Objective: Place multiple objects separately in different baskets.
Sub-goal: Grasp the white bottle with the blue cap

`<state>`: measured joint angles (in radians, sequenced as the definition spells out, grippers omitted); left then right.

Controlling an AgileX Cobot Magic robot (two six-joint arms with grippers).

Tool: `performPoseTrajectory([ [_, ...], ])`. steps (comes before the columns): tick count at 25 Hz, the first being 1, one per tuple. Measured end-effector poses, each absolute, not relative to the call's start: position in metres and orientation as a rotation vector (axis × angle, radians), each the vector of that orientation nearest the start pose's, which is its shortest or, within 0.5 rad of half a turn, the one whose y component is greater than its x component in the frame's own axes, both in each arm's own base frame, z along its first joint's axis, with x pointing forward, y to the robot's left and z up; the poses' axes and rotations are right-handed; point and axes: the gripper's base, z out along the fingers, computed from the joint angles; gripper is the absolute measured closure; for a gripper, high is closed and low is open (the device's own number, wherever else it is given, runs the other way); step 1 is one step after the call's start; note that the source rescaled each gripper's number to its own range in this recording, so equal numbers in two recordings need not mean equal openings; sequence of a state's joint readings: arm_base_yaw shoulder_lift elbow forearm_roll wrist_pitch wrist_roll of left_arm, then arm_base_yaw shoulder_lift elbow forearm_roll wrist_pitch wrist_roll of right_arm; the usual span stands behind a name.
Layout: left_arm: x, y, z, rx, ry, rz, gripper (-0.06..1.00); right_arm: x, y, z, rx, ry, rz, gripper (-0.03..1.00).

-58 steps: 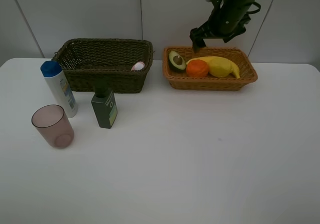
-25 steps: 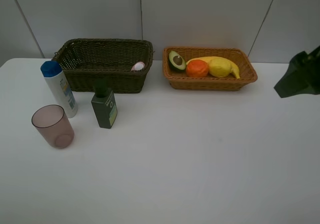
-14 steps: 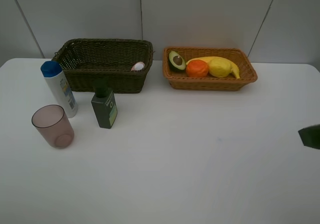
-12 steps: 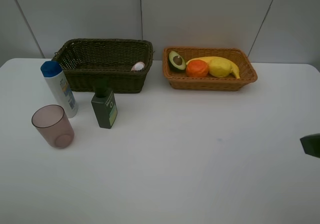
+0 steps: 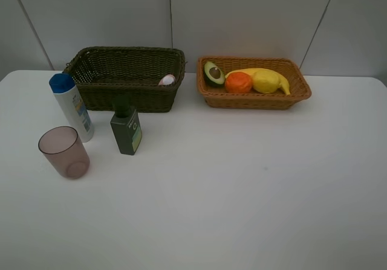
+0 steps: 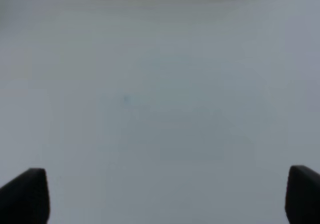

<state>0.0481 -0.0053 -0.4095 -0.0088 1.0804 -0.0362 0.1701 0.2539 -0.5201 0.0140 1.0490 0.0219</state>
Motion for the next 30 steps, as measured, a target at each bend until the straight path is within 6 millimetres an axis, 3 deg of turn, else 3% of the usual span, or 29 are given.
performPoseTrajectory([
  [11,0.003,-0.001,0.250,-0.091,2.147,-0.004,-0.06,-0.005,0.001,0.284,0.025,2.015,0.029,-0.03],
  [30,0.003,-0.001,0.250,-0.091,2.147,-0.004,-0.06,-0.007,0.000,0.283,0.017,2.005,0.008,-0.03],
])
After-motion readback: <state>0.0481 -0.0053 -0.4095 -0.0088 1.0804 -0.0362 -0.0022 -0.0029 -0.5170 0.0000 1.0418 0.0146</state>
